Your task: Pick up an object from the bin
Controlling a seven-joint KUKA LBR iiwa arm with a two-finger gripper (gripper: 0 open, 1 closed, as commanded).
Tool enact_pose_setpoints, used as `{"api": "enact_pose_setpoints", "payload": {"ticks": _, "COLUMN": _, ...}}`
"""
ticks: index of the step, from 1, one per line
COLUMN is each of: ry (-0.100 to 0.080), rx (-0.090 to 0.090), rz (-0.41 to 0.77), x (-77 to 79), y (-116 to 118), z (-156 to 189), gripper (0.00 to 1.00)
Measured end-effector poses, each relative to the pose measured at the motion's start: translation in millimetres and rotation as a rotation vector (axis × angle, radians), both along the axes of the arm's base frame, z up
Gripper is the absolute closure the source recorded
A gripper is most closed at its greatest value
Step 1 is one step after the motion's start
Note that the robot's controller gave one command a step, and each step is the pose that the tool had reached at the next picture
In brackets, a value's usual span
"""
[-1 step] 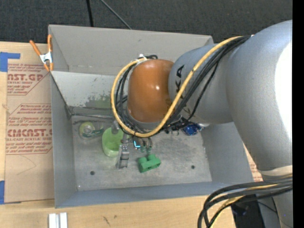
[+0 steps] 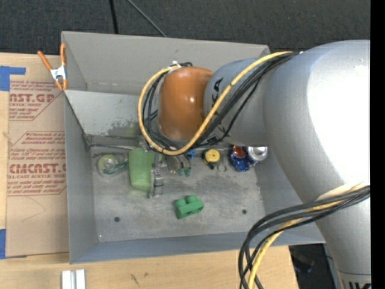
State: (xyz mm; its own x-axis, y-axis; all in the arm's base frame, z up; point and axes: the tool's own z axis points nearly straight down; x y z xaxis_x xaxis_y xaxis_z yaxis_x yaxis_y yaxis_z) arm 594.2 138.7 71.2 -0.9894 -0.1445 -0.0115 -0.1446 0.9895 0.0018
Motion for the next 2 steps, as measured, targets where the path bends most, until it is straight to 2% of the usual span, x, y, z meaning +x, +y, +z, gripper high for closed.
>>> {"api": "enact_pose_setpoints", "payload": {"ticks": 1, "ry": 0.004, "rx": 0.000, "rz": 0.001, "x": -1.3, "y": 0.9, "z": 1.1, "gripper": 1.00}}
{"api": "enact_pose_setpoints", "payload": {"ticks": 2, "ry": 0.001, "rx": -0.001, "rz": 0.012, "x": -14.1, "y": 5.4, "z": 155.0, "gripper": 1.00}}
